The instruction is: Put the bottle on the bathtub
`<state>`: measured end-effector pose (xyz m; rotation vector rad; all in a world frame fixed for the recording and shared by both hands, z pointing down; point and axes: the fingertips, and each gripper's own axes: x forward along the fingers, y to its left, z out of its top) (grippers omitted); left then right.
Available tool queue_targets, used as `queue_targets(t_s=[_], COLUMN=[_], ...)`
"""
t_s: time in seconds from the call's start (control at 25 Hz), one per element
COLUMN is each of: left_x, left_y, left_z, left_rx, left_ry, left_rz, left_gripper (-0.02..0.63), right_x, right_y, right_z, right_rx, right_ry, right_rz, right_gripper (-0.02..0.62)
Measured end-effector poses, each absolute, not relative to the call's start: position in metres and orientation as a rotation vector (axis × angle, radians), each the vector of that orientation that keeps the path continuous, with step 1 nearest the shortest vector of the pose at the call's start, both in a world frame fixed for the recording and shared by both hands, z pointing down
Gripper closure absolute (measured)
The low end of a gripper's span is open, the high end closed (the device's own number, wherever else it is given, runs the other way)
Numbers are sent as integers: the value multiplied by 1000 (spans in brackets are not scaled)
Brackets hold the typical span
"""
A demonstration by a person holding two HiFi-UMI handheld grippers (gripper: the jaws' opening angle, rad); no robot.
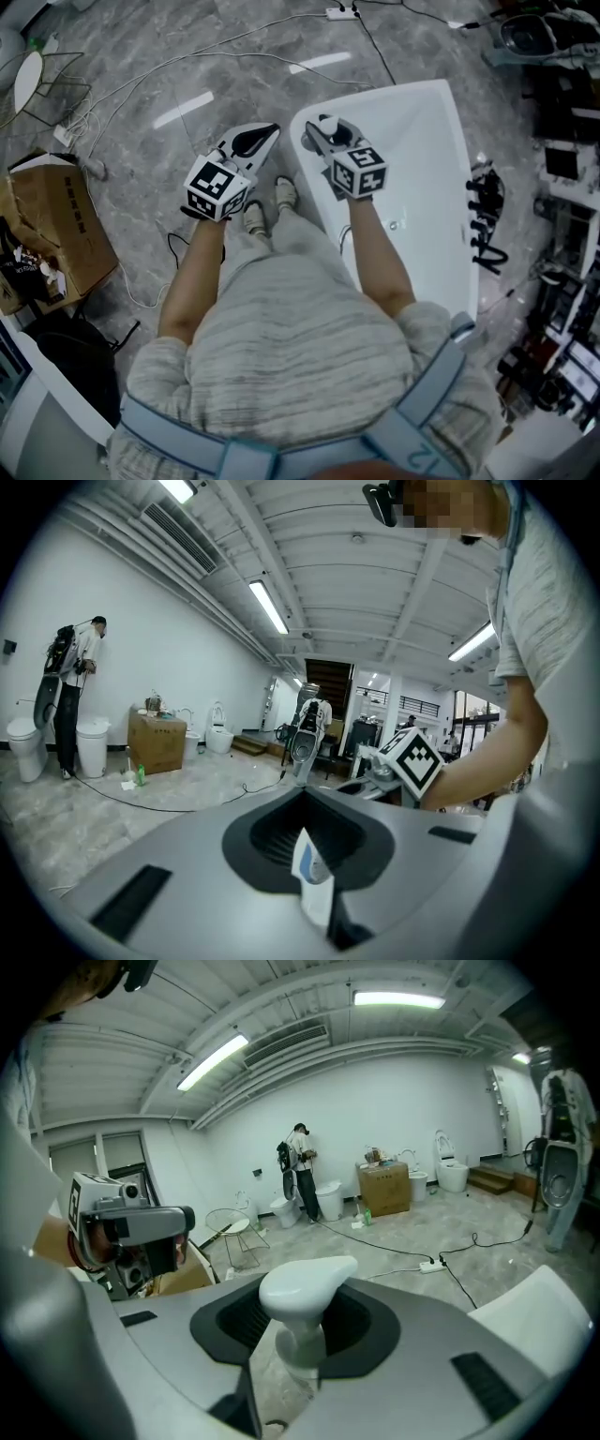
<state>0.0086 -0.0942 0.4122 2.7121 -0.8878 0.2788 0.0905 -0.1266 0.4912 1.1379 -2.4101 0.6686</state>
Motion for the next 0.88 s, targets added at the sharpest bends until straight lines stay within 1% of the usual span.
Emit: queue_targets(t_s=[0.44,0.88], left_x=[1,4], left_y=[-121,-137], left_z=[416,468], left_rx=[2674,2573], left_ry=[-938,-914], left_rz=[313,347], left_gripper=[603,603], right_x=[98,82], right_y=[-162,-188], right_z=[576,618], right_rx=[1047,1080], right_ry=[-2285,-2357], right_rz=[750,812], right_gripper=[457,457])
